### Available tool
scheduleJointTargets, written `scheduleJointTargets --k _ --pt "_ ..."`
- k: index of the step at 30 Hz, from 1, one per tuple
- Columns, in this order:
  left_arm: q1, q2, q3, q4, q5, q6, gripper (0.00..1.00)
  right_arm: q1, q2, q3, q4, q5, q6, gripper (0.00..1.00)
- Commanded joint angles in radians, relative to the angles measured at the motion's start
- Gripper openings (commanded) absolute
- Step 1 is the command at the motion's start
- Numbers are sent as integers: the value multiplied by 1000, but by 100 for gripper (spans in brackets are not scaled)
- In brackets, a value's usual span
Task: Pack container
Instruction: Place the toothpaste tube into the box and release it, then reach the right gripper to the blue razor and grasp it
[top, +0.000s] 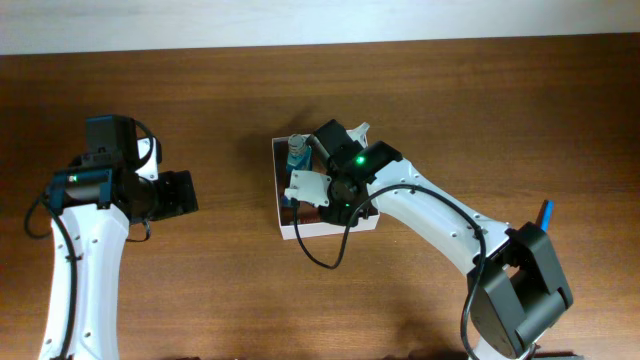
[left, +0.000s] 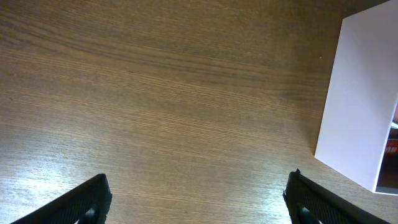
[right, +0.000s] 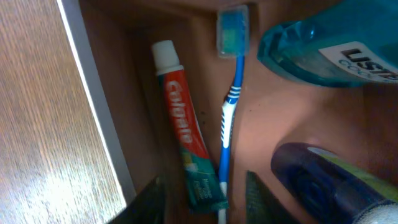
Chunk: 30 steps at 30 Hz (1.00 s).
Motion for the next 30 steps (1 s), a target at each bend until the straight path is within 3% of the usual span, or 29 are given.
scheduleJointTargets --k 1,5,9,12,16,22,30 --pt "3 -14 -2 -5 11 20 90 1 -32 26 -6 44 77 36" --pt "3 -14 -2 -4 11 20 90 -2 -130 77 -8 159 179 37" --pt "3 -14 -2 -4 11 20 90 -53 -274 119 -8 356 390 39" --pt "3 -14 -2 -4 11 20 90 -160 -388 121 -28 395 610 61" --pt "3 -14 -2 -4 11 20 90 -453 -492 121 -145 349 868 76" --pt "3 -14 -2 -4 11 20 90 -804 -457 86 -229 198 880 82" --pt "3 -14 -2 -3 11 20 90 -1079 -319 -90 -171 142 879 84"
